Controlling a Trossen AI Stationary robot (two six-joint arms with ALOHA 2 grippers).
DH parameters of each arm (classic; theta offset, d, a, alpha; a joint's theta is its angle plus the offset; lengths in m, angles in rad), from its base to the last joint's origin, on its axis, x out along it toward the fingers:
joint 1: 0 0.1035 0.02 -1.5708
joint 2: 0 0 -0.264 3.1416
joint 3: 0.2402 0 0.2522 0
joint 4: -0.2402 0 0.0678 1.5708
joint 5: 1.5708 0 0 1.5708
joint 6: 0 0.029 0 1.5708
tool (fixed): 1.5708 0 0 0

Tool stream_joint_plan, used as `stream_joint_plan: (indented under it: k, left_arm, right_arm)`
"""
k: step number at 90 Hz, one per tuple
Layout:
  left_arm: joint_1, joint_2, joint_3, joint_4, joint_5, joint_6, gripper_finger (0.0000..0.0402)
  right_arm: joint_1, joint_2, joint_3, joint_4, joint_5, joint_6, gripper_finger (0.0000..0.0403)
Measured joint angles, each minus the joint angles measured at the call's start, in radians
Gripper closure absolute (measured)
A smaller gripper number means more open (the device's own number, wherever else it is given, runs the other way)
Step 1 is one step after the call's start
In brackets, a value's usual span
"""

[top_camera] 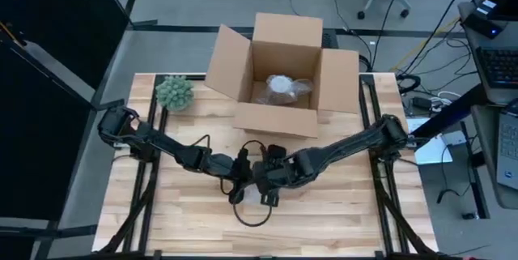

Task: Wrap mug
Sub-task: Wrap the orange mug with bubble wrap

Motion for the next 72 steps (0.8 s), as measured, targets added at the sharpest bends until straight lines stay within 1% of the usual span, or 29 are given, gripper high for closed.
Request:
stream_joint_plan:
  k: [11,19,32,41,48,58,66,72]
  left_arm:
    - [0.0,0.001,0.0,0.001,0.001,0.0,0.0402]
    - [0.0,0.001,-0.001,0.001,0.001,0.0,0.0402]
    - [0.0,0.001,-0.001,0.002,0.001,-0.002,0.0402]
    - [-0.002,0.001,-0.001,0.002,0.001,-0.001,0.0402]
    - [-0.002,0.001,-0.001,0.002,0.001,-0.001,0.0402]
    - [-0.002,0.001,-0.002,0.002,0.001,-0.001,0.0402]
    - [-0.002,0.001,-0.002,0.003,0.001,-0.001,0.0402]
    - [-0.002,0.001,-0.002,0.003,0.001,-0.001,0.0402]
  right_arm:
    - [0.003,-0.072,0.001,-0.057,0.003,0.002,0.0164]
    - [0.015,-0.12,0.002,-0.146,0.004,0.038,0.0164]
    - [0.051,-0.161,0.002,-0.3,0.005,0.12,0.0165]
    - [0.078,-0.162,-0.018,-0.401,0.033,0.179,0.0165]
    - [0.094,-0.16,-0.086,-0.418,0.036,0.229,0.0165]
    - [0.112,-0.16,-0.228,-0.348,0.06,0.273,0.0165]
    - [0.12,-0.158,-0.365,-0.248,0.105,0.281,0.0165]
    - [0.119,-0.158,-0.453,-0.2,0.162,0.281,0.0165]
